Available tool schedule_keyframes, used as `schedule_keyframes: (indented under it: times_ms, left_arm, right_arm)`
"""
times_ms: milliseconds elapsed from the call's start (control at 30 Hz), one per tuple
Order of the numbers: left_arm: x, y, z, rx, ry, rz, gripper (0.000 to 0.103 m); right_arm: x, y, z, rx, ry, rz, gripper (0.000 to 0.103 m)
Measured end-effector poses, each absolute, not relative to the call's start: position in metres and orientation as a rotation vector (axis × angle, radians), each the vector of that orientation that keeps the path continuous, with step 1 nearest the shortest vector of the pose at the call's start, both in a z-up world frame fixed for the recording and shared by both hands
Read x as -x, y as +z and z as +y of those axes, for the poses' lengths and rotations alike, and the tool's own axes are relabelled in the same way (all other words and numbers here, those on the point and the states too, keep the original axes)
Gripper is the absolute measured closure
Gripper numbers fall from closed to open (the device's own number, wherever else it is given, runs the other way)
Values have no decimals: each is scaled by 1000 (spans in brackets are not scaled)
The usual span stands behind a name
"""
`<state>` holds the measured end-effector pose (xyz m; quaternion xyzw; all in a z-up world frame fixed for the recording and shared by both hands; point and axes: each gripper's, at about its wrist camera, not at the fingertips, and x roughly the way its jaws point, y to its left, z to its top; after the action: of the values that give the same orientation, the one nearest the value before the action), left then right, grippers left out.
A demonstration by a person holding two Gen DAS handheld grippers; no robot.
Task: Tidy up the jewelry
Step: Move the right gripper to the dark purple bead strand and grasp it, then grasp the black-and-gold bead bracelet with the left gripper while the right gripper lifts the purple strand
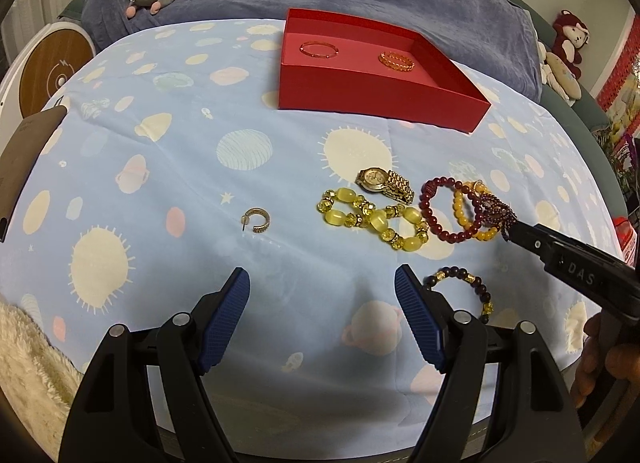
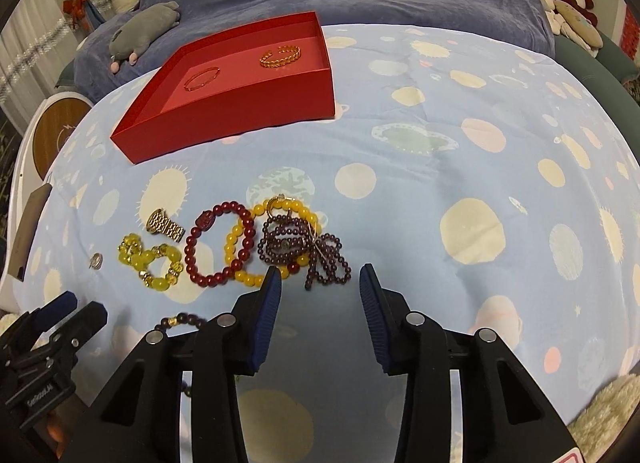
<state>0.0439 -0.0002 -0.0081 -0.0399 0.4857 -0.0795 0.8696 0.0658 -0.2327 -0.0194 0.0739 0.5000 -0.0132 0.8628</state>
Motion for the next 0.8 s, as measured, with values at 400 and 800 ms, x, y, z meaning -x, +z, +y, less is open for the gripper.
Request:
schedule_keyframes:
  times_ms: [400, 800]
  left_arm:
    - [-46, -11, -8, 81, -177, 1035, 32]
    - [-30, -15, -47, 29, -273, 1043, 34]
  right_arm:
    - [-63, -33, -238, -188, -15, 1088, 94]
    - [-11, -18, -249, -273, -9, 1073, 95]
